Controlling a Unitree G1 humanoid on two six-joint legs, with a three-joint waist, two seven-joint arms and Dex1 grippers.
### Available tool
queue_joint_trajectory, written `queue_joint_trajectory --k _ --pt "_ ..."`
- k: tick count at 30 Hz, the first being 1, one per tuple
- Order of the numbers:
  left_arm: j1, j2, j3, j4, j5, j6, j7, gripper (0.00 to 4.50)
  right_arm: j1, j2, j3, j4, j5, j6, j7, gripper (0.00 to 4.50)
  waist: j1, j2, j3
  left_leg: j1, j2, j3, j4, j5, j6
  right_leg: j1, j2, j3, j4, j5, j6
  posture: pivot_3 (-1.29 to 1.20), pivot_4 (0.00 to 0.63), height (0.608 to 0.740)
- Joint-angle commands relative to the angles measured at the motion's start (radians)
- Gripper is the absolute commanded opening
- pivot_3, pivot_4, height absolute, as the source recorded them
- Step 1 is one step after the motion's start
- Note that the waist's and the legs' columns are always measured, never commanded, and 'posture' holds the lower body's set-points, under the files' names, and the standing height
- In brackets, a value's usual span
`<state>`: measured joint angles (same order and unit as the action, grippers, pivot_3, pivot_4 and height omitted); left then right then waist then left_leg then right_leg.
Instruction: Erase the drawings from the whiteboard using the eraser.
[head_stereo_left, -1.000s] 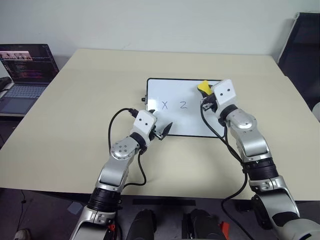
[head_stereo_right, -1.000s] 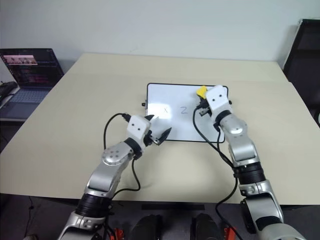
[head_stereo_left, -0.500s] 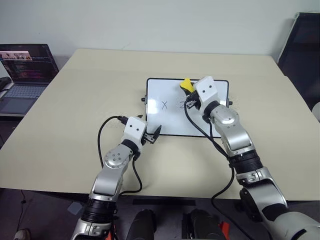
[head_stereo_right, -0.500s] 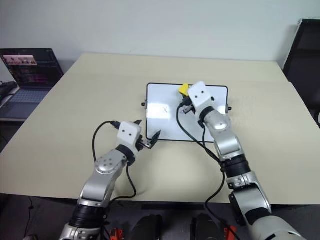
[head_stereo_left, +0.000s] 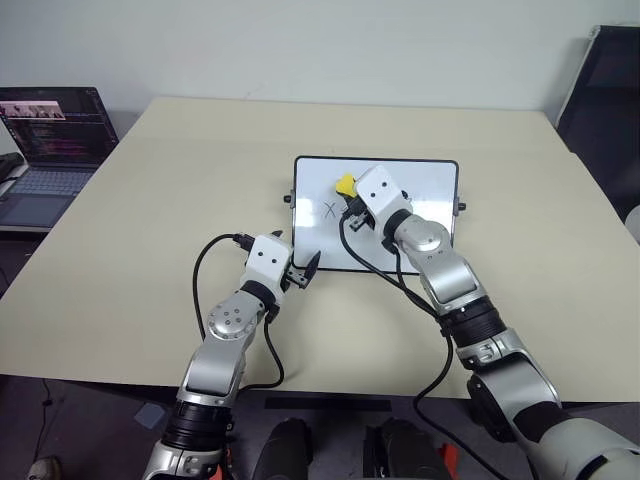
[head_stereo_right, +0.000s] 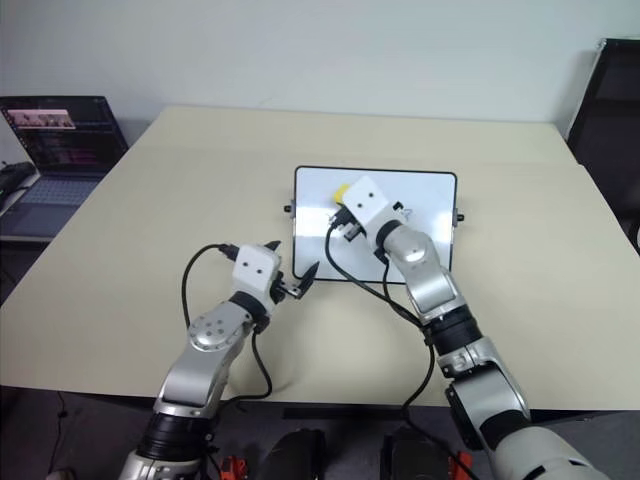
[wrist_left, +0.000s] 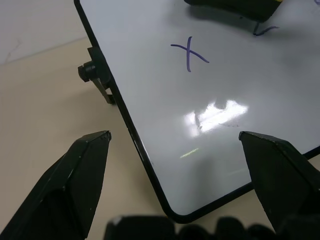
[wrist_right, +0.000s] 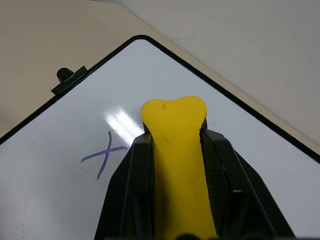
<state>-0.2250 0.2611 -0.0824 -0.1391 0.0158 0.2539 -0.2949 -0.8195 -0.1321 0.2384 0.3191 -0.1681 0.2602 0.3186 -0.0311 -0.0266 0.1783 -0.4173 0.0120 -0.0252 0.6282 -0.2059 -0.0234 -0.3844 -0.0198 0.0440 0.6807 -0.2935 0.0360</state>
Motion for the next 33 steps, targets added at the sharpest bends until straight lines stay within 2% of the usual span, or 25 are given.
queue_joint_trajectory --k 1,18,33 --pt "-0.006 -0.003 0.0 -0.049 0.002 -0.02 0.002 4.5 -0.053 0.014 0.007 0.016 -0.021 -0.003 -0.014 0.97 -0.001 0.0 0.0 0.0 0.0 0.0 0.0 0.0 0.0 0.0 0.0 0.0 0.0 0.0 0.0 0.0 0.15 0.74" --pt "0.029 -0.005 0.012 -0.089 0.006 -0.008 0.015 4.5 -0.088 0.074 0.03 0.069 -0.049 0.016 -0.016 0.97 -0.001 0.0 0.0 0.0 0.0 0.0 0.0 0.0 0.0 0.0 0.0 0.0 0.0 0.0 0.0 0.0 0.15 0.74" --pt "0.049 0.0 0.024 -0.132 0.009 0.018 0.039 4.5 -0.104 0.07 0.03 0.18 -0.057 0.003 -0.028 0.97 -0.001 0.0 0.0 0.0 0.0 0.0 0.0 0.0 0.0 0.0 0.0 0.0 0.001 0.0 0.0 0.0 0.15 0.74"
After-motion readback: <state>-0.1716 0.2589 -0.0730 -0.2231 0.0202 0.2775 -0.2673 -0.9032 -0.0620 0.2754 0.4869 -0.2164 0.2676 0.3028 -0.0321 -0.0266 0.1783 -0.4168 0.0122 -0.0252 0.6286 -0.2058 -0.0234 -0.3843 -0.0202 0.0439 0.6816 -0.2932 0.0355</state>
